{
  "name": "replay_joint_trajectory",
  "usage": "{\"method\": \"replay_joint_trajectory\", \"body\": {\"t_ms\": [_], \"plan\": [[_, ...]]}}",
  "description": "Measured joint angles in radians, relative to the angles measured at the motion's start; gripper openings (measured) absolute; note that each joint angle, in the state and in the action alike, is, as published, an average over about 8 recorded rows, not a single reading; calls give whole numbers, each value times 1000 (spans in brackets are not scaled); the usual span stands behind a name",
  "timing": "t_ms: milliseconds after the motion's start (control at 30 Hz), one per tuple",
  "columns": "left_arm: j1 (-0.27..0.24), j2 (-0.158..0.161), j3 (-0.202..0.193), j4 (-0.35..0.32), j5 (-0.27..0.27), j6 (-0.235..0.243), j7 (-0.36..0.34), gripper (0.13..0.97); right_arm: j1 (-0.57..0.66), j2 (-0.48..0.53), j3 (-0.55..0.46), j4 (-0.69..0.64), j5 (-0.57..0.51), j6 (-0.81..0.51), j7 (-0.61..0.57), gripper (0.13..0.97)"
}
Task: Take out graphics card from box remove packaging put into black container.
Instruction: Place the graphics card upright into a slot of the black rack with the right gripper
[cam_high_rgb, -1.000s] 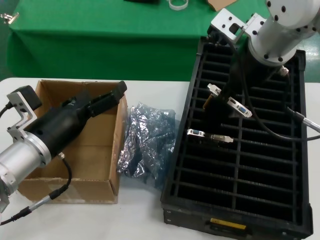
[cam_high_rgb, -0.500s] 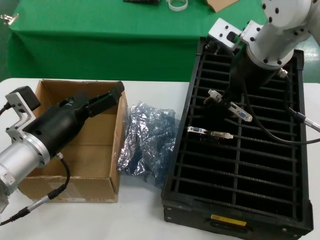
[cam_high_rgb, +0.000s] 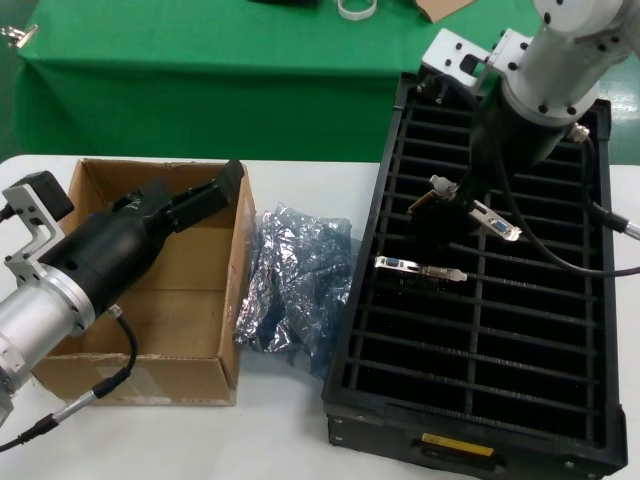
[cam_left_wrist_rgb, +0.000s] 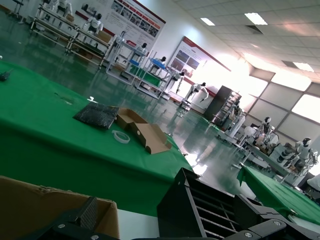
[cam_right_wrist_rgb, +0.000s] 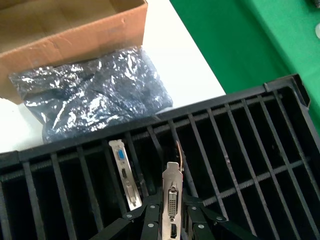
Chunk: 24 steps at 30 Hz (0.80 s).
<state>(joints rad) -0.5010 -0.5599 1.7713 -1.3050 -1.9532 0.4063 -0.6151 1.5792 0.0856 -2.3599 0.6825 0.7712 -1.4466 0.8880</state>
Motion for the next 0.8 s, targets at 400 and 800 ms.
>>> {"method": "replay_joint_trajectory", "body": {"t_ms": [400,800], "plan": [[13,-1,-7,-21,-10,2,7,966,69,-35,5,-168,47,46,-132,190],[-16,19,-36,36,-30,34,59,966,174,-82,-193,-421,351,209,-345,190]]}}
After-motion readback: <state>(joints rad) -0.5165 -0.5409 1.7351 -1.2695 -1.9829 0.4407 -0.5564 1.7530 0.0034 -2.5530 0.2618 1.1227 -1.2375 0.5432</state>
